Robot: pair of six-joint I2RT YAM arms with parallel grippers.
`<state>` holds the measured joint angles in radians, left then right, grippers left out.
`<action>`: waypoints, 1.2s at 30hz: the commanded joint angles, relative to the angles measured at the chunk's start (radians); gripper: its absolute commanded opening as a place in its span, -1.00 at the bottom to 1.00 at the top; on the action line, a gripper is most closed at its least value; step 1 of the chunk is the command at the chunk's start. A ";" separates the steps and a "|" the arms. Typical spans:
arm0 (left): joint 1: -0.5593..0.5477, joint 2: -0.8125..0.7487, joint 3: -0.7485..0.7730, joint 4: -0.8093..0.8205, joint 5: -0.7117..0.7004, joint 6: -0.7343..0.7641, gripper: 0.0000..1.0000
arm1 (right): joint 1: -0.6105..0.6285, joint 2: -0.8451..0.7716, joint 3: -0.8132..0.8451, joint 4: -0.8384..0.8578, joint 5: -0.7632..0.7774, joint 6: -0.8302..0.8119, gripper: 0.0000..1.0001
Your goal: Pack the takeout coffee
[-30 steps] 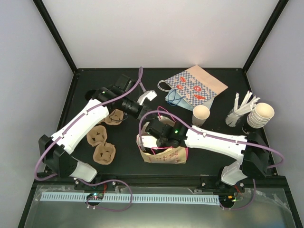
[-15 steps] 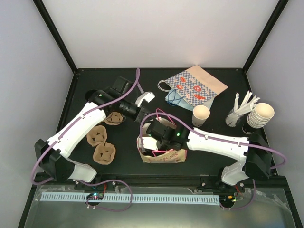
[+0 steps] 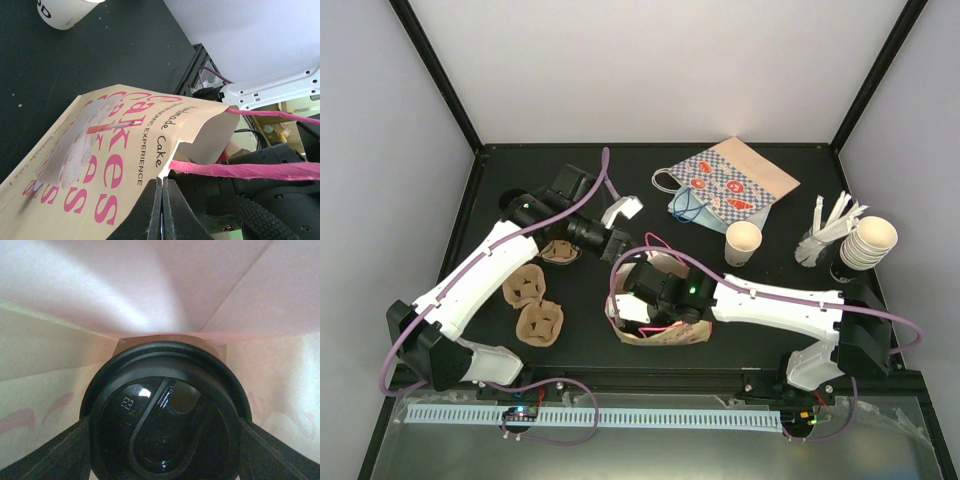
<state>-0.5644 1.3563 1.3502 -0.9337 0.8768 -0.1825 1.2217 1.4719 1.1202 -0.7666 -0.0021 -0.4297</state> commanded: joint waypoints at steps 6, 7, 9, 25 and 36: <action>0.010 -0.031 0.010 0.057 0.017 -0.007 -0.97 | -0.041 0.097 -0.019 -0.169 -0.158 0.004 -0.12; 0.008 -0.029 0.010 0.056 0.015 -0.006 -0.97 | -0.059 0.097 -0.009 -0.178 -0.181 0.002 -0.10; 0.010 -0.028 0.010 0.055 0.015 -0.006 -0.97 | -0.086 0.101 0.004 -0.187 -0.207 0.001 -0.07; 0.008 -0.014 0.051 0.013 -0.038 0.004 -0.97 | -0.103 0.162 0.023 -0.245 -0.306 0.039 -0.01; 0.008 -0.015 0.059 -0.010 -0.068 0.013 -0.97 | -0.010 0.179 0.007 -0.221 -0.050 0.073 -0.03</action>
<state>-0.5640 1.3548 1.3540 -0.9493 0.8001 -0.1833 1.1461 1.5711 1.2228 -0.8375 -0.1291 -0.4030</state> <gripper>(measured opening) 0.018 0.734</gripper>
